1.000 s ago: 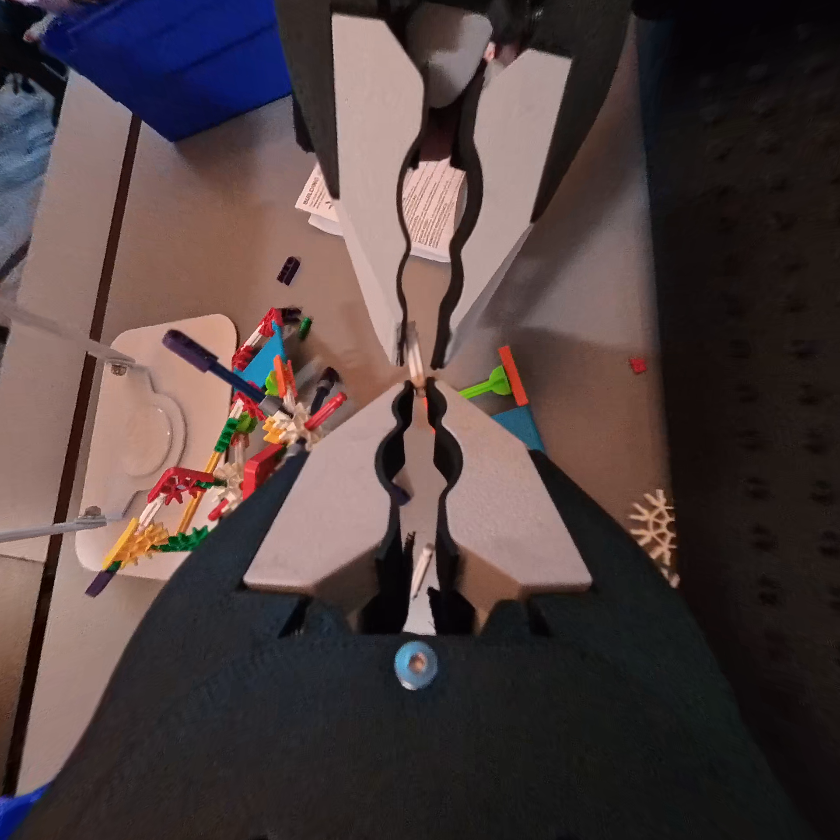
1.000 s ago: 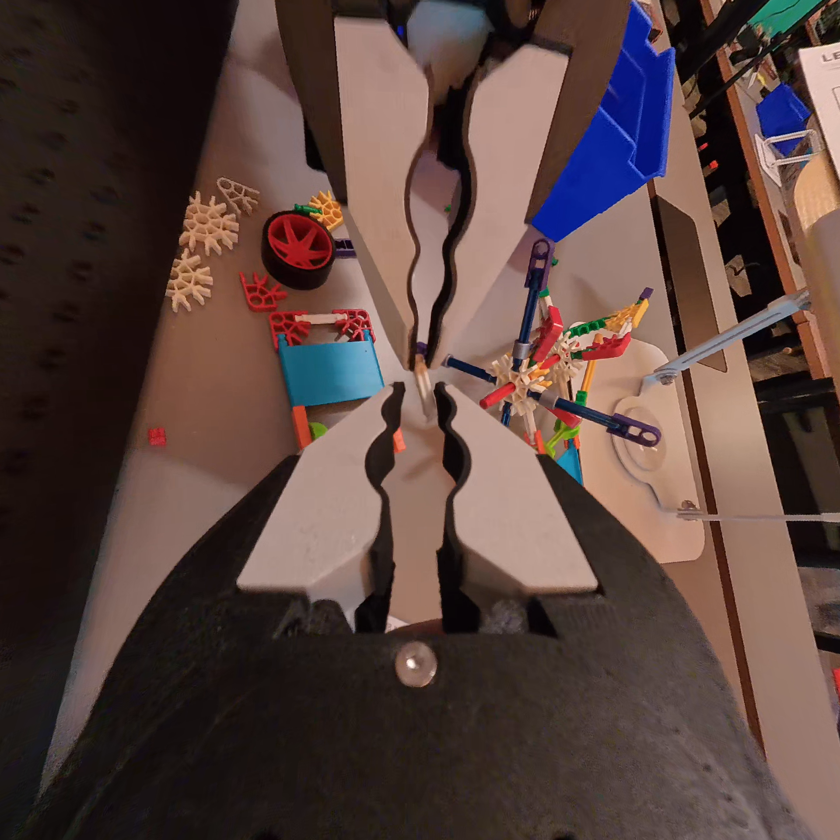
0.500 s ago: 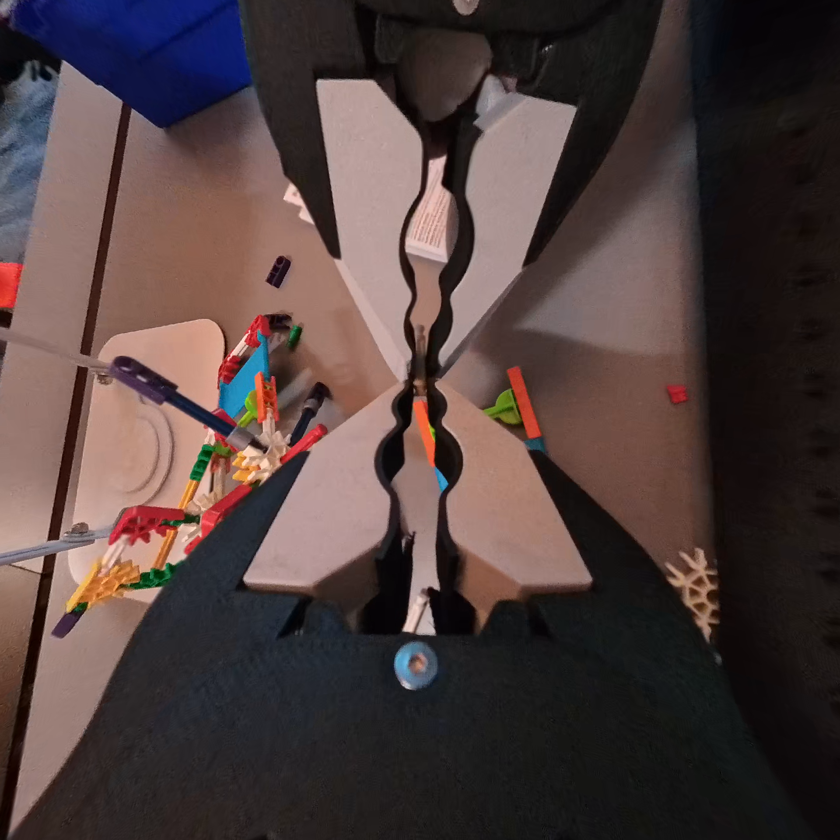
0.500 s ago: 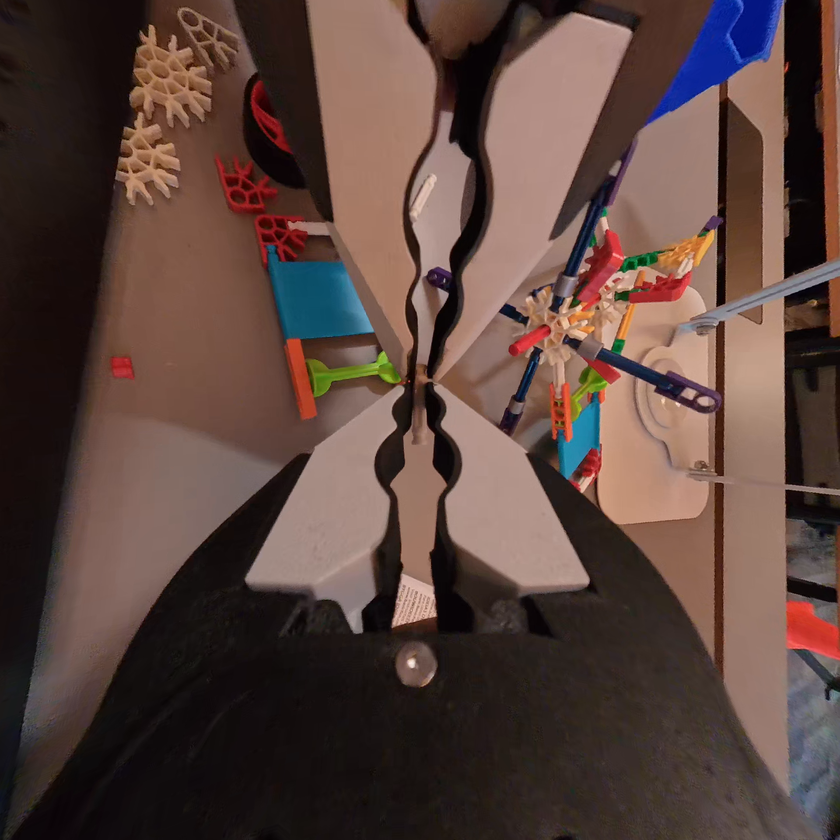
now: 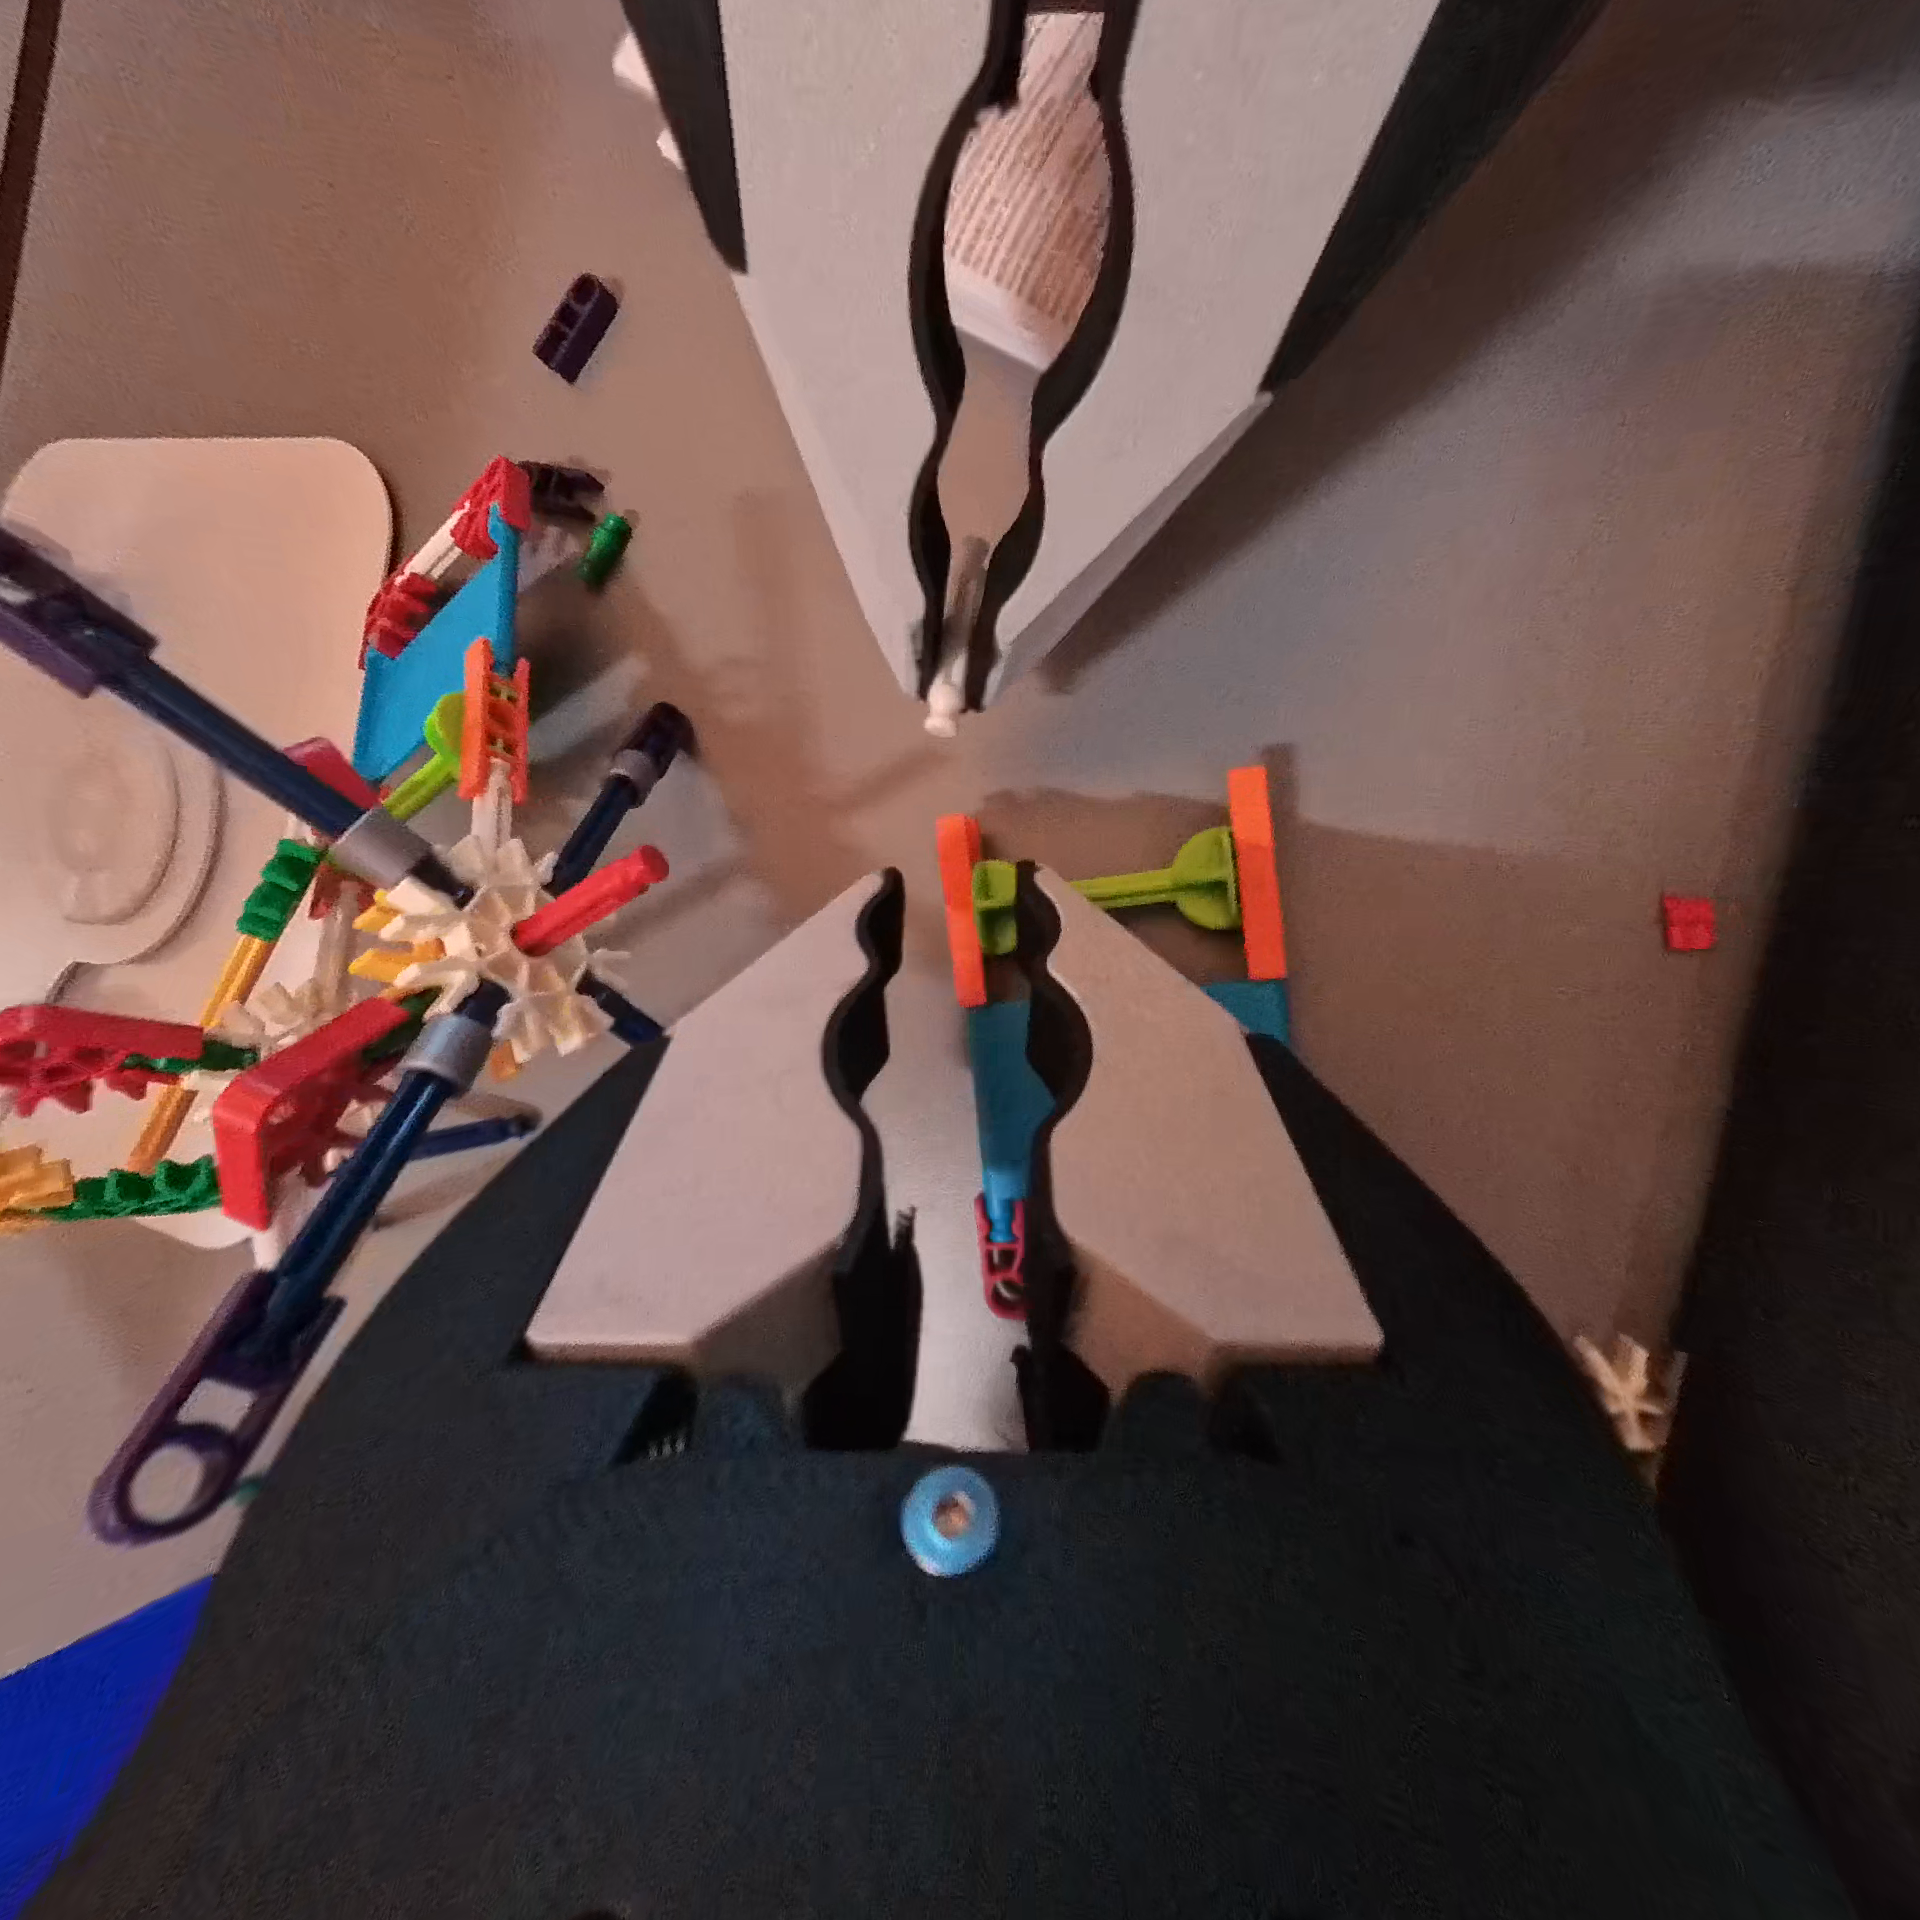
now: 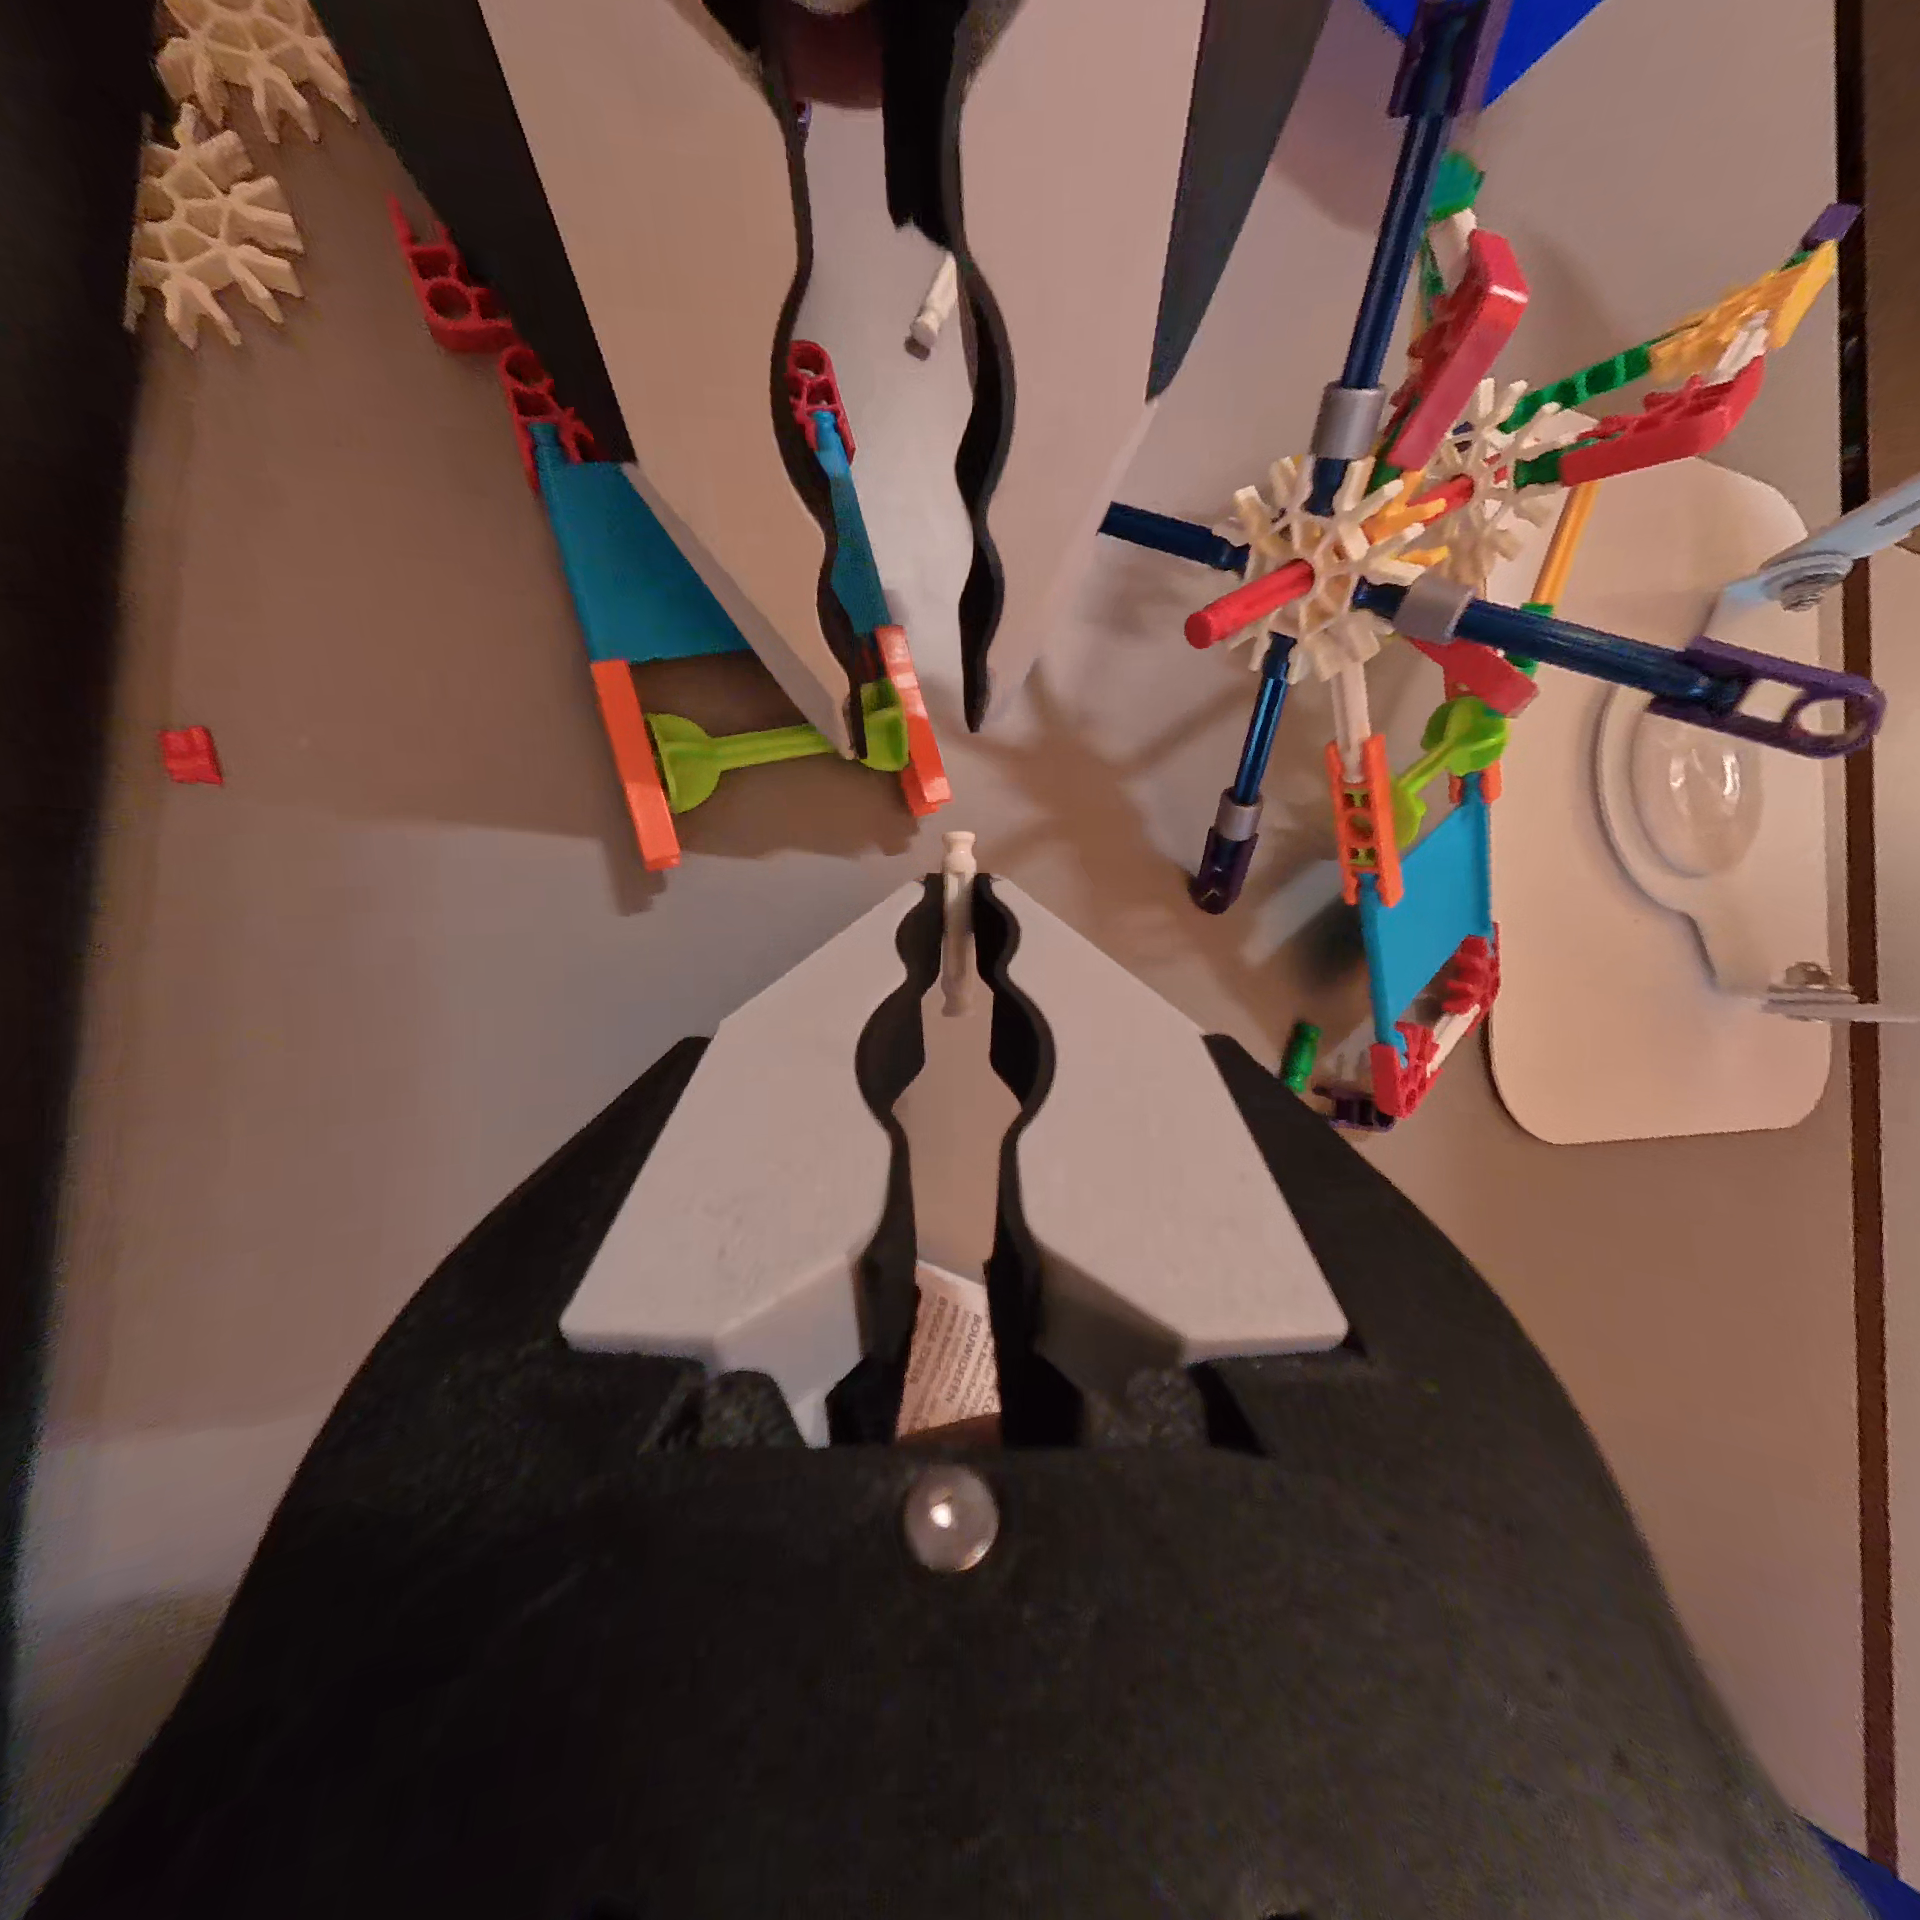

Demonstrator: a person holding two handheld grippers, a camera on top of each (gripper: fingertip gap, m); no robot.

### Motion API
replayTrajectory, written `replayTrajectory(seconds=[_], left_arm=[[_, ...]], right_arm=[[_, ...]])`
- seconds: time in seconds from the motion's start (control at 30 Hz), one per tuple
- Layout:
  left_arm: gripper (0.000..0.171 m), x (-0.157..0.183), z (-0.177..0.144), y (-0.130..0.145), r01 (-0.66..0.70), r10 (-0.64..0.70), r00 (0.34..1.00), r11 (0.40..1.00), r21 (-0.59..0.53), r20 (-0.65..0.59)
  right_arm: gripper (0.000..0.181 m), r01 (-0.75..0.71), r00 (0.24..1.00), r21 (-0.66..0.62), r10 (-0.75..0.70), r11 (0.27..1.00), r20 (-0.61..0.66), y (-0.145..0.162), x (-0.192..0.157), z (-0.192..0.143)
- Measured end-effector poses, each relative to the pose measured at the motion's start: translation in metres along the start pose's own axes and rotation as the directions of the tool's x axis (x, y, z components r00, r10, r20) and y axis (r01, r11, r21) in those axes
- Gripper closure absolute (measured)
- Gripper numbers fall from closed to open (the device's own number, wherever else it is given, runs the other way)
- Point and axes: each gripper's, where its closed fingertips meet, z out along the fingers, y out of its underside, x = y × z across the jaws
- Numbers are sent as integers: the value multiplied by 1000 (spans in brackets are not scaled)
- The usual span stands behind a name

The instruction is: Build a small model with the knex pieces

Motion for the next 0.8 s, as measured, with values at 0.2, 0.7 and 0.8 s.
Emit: replayTrajectory(seconds=[0.2,0.7,0.8], left_arm=[[158,5,8,2,-11,11,1000,999,-30,0],[157,14,-8,3,-61,62,998,997,44,-26],[162,18,-4,4,-55,57,997,997,46,-43]], right_arm=[[179,5,1000,-21,-4,1000,21,2,-4,9],[178,-140,973,-49,147,989,179,-3,-27,21],[179,-172,966,-53,179,984,187,-3,-27,21]])
